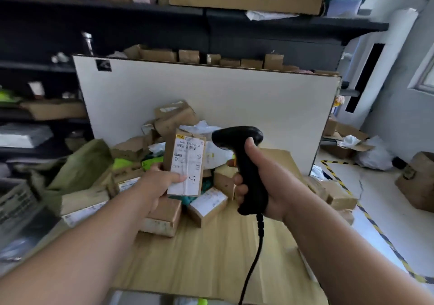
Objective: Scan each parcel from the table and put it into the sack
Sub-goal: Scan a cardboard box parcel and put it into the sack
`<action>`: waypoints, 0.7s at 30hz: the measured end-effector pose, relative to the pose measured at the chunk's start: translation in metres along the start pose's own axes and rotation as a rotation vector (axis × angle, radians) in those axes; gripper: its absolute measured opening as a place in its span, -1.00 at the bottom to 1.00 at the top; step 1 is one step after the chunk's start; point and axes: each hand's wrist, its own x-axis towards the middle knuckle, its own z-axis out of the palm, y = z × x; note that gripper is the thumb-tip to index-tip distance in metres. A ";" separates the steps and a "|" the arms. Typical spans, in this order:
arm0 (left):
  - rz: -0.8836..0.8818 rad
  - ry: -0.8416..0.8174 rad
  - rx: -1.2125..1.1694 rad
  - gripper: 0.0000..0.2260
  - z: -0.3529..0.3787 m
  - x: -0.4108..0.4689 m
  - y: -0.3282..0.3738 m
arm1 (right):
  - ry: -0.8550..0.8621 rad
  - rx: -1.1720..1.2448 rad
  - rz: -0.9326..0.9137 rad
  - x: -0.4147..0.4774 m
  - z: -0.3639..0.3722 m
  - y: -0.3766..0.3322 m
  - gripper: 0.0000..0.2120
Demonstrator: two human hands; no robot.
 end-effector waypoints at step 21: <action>-0.057 0.005 -0.039 -0.53 -0.264 0.175 0.013 | -0.024 -0.115 0.184 0.216 0.257 0.025 -0.39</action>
